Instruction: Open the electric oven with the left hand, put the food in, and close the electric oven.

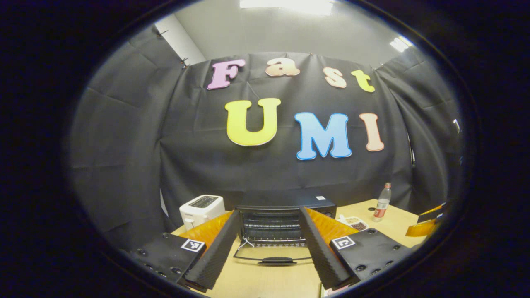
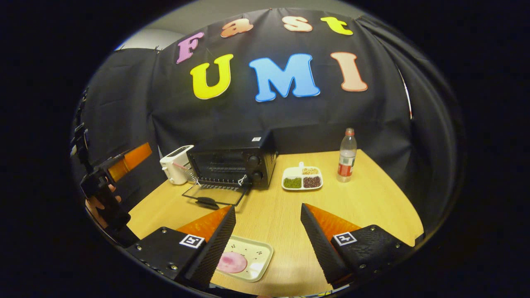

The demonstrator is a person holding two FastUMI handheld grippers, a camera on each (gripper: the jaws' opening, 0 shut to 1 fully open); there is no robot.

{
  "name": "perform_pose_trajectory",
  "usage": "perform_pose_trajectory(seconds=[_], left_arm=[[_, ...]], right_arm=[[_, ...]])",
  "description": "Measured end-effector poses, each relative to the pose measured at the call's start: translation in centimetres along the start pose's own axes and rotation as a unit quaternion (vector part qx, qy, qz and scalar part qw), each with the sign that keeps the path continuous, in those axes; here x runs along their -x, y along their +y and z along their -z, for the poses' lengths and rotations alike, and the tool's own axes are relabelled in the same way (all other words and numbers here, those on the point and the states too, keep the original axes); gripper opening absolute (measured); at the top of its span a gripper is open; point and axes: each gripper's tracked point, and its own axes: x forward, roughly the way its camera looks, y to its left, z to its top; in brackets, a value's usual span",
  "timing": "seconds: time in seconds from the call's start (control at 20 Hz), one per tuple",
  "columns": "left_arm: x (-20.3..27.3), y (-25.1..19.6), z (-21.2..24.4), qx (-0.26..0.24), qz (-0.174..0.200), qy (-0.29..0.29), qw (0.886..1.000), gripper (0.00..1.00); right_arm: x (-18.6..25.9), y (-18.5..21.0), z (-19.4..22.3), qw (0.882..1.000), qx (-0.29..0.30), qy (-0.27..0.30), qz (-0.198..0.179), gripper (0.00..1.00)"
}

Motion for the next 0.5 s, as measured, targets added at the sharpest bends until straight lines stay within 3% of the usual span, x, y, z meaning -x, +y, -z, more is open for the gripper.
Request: perform_pose_trajectory(seconds=[0.15,0.2,0.25,0.5], left_arm=[[1.3,0.5,-1.1,0.013,-0.003,-0.005,1.0,1.0],[1.8,0.8,-1.7,0.014,-0.006,-0.011,1.0,0.95],[2.2,1.1,-2.3,0.013,-0.007,-0.017,1.0,1.0],[3.6,1.5,-4.1,0.017,-0.008,-0.027,0.999,1.0]], right_arm=[[-0.9,0.7,2.9,0.998,-0.015,0.059,-0.024,0.99],[-1.2,0.9,4.2,0.996,-0.023,0.083,-0.032,0.99],[-1.5,1.1,5.1,0.993,-0.033,0.104,-0.039,0.99],[-2.3,1.7,9.5,0.978,-0.075,0.187,-0.053,0.99]])
